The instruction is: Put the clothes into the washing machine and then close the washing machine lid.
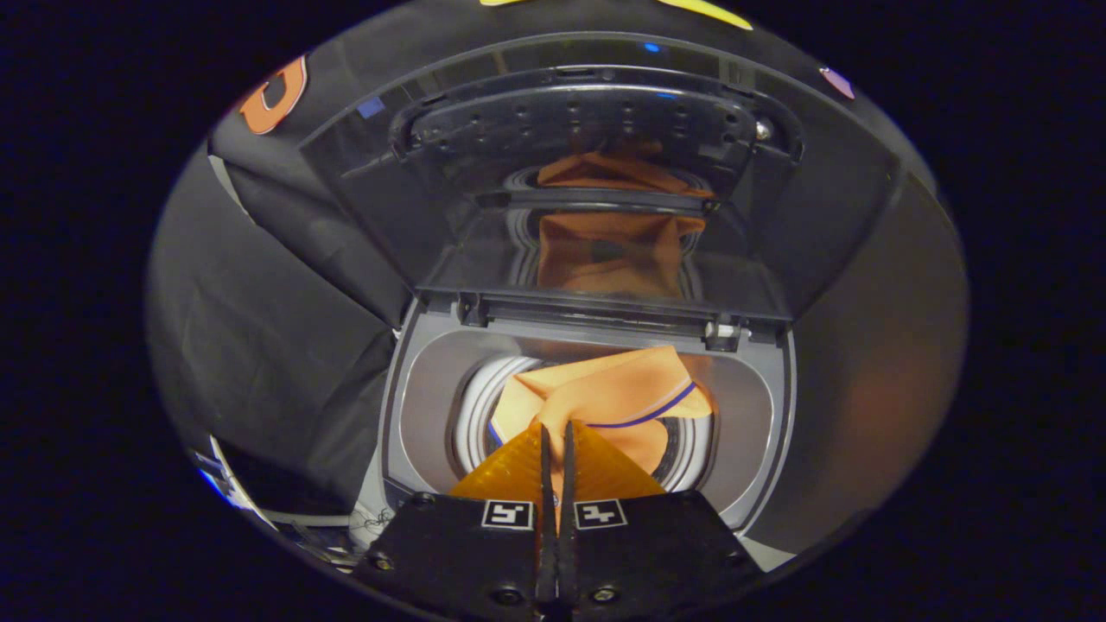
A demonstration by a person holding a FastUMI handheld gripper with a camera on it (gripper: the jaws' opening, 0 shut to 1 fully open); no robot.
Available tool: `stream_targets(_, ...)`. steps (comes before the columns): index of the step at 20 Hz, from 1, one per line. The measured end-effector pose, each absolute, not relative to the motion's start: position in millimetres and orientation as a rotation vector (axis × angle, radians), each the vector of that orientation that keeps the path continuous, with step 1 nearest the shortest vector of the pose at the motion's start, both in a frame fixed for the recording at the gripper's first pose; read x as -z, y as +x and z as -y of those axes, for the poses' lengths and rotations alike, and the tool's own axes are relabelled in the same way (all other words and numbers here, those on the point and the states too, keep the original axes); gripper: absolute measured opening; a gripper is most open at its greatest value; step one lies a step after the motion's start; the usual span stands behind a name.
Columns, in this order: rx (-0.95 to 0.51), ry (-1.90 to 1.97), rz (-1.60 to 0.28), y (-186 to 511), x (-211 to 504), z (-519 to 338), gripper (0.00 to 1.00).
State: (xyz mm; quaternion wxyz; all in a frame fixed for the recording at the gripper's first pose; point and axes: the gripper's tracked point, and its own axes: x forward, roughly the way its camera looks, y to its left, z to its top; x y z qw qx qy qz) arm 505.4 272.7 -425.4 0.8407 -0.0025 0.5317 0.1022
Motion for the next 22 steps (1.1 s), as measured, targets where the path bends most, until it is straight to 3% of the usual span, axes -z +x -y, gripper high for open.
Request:
stream_targets(9, -0.19, 0.007, -1.142, 498, 425, -265, 0.07)
stream_targets(11, -0.204, 0.015, -1.126, 499, 422, -267, 0.13)
stream_targets(16, -0.183, -0.018, -1.075, 499, 408, -263, 0.81)
stream_targets(22, -0.153, -0.027, -1.069, 493, 404, -251, 0.81)
